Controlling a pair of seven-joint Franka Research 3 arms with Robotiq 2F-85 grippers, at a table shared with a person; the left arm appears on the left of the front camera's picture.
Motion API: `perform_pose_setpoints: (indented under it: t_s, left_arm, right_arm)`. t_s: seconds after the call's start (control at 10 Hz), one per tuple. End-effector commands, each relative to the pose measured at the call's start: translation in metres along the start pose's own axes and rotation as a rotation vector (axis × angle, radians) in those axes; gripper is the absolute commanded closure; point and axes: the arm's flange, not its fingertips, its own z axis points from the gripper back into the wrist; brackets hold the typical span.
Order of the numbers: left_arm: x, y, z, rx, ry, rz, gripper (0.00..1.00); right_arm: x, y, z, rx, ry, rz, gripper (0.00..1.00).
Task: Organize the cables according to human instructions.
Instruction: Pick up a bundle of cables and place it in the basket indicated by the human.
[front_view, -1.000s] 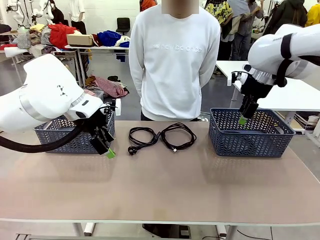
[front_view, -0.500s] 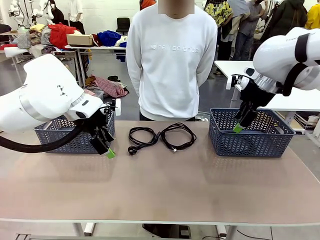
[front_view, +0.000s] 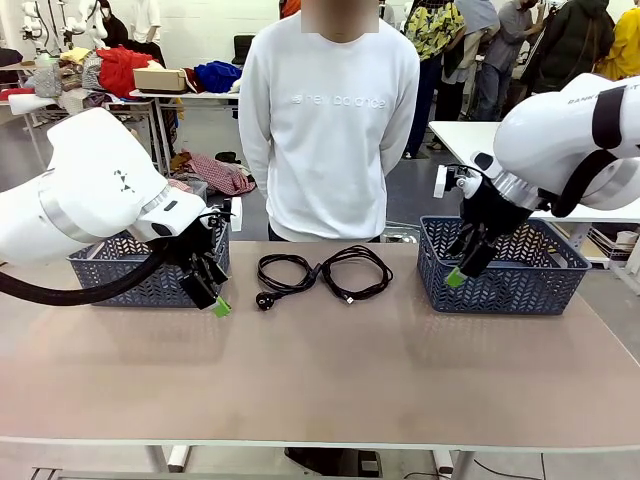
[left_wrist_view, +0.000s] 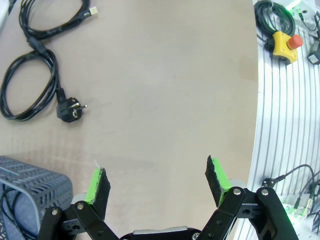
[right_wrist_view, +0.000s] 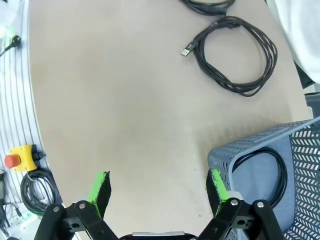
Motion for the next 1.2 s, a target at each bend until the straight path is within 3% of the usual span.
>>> perform_pose_setpoints:
  t_s: [0.0, 0.1, 1.1]
  left_arm:
    - [-0.0017, -0.0003, 0.0016, -0.006, 0.001, 0.006, 0.0]
    - [-0.0017, -0.0003, 0.0016, -0.006, 0.001, 0.006, 0.0]
    - [-0.0017, -0.0003, 0.0016, -0.006, 0.001, 0.006, 0.0]
  right_arm:
    - [-0.0044, 0.0009, -0.0042, -0.01, -0.042, 0.003, 0.0]
    - [0.0, 0.0, 0.0, 0.0, 0.0, 0.0, 0.0]
    - [0.0, 0.0, 0.0, 0.0, 0.0, 0.0, 0.0]
